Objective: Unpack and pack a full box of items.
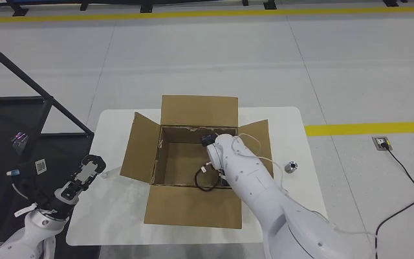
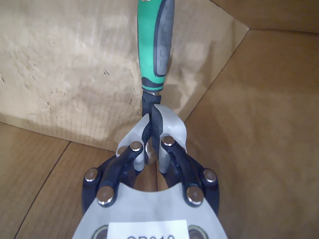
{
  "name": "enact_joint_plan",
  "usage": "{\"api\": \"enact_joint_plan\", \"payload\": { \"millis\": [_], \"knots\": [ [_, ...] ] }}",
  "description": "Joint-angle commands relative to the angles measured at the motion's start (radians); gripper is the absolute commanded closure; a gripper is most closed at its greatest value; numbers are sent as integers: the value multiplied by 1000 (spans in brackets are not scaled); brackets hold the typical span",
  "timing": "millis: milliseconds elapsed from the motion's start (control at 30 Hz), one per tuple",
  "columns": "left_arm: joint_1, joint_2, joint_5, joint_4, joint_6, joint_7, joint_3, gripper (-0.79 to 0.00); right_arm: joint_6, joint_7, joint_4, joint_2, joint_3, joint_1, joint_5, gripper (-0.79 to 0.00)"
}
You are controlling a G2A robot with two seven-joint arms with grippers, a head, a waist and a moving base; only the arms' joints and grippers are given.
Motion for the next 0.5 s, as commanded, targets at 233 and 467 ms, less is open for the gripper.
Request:
{"api": "enact_joint_plan", "payload": {
  "millis": [233,467],
  "knots": [
    [0,0,0,0,0,0,0,-785,20,-29,-23,18,13,-11,-5,-323],
    [0,0,0,0,0,0,0,-785,11,-30,-35,24,2,-13,-52,-320]
  ]
}}
